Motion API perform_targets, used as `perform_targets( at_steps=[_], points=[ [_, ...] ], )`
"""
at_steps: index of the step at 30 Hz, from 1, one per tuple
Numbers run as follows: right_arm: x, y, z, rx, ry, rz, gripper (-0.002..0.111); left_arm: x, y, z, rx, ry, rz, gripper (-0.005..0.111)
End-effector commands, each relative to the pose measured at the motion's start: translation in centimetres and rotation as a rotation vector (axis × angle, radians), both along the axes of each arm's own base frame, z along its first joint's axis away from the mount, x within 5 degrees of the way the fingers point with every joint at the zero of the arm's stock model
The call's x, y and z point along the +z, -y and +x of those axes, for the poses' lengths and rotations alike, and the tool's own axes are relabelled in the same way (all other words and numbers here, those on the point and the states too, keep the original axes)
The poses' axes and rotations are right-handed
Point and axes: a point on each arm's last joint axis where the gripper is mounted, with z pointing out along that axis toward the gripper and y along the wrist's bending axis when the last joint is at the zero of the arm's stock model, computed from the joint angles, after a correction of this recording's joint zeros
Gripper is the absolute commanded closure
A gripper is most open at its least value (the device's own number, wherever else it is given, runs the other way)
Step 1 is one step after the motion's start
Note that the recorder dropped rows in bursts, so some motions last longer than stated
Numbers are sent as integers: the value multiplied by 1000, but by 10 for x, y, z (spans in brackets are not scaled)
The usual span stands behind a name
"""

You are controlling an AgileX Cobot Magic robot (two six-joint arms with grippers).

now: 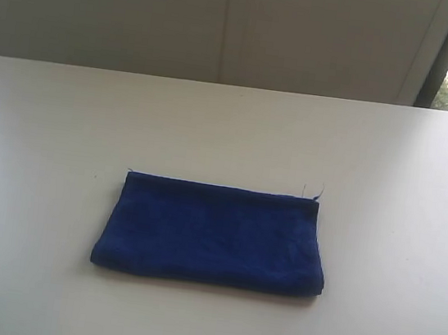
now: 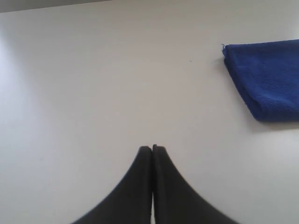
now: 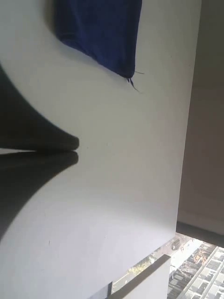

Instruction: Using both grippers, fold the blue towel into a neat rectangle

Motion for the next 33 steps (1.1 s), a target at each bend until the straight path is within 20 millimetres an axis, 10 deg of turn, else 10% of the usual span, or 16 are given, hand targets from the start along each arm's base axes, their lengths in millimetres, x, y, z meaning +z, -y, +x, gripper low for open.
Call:
perform_targets(
  at_steps=[1,33],
  points=[
    [0,0,0,6,11,-13,108,0,0,0,4,5,-14,107],
    [-1,0,0,5,-2,-12,108,-1,0,0,5,4,-10,107]
  ],
)
